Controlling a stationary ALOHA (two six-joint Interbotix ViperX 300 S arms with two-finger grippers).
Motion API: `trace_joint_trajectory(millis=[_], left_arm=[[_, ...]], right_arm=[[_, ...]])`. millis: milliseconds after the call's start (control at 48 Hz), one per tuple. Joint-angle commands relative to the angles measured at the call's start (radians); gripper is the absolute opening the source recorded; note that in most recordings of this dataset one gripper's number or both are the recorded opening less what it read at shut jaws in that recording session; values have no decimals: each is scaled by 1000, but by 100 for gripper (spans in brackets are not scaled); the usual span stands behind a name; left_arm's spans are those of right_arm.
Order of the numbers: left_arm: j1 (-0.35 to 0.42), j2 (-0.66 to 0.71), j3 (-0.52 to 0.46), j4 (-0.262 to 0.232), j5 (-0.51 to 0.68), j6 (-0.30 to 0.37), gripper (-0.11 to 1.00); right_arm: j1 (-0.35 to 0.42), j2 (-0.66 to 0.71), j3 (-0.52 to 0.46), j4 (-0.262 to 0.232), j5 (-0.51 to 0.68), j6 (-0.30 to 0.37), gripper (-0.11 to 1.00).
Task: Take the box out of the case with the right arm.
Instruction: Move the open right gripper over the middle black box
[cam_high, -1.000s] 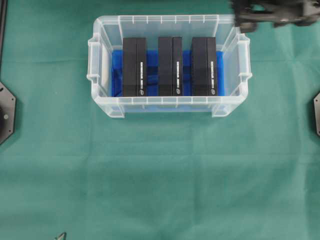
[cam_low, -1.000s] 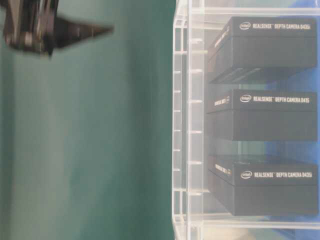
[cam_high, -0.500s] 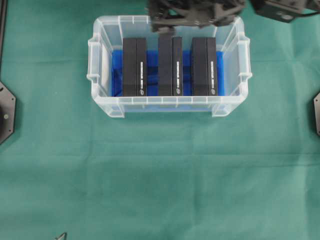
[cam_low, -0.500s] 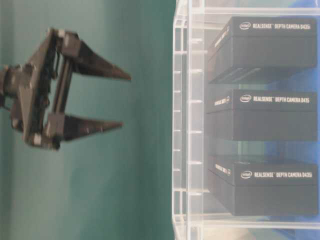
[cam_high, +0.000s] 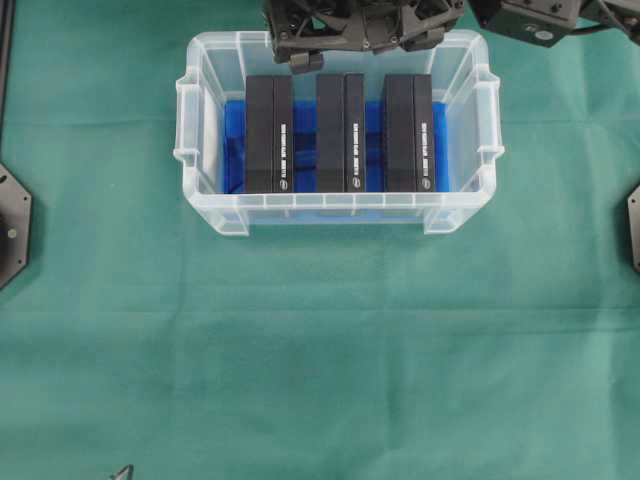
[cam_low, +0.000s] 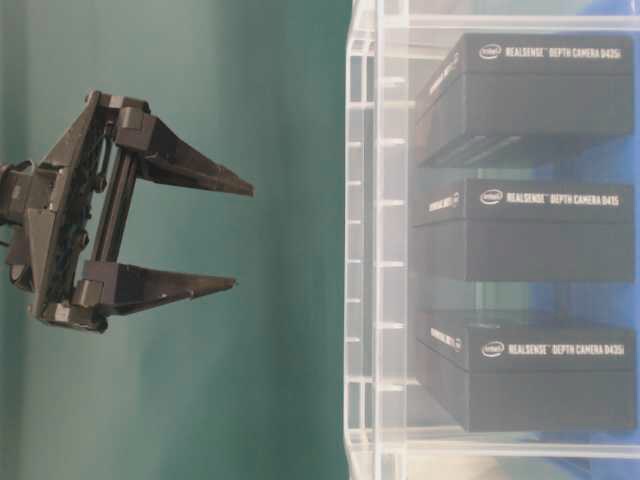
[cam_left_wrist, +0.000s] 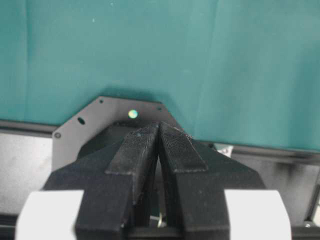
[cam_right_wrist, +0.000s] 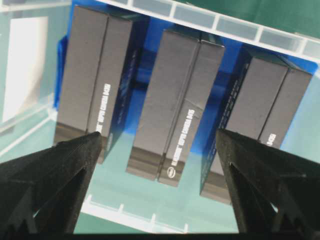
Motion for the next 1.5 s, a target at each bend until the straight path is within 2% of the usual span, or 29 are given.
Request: trace_joint_trajectory(millis=[0, 292, 1480], left_arm=[[-2, 8, -23, 2, -3, -2, 0], [-3, 9, -20, 3, -3, -2, 0], [-2, 9, -23, 2, -2, -2, 0]], right_arm=[[3, -20, -25, -2, 5, -2, 93], [3, -20, -25, 14, 5, -2, 93], [3, -20, -25, 18, 5, 0, 93]])
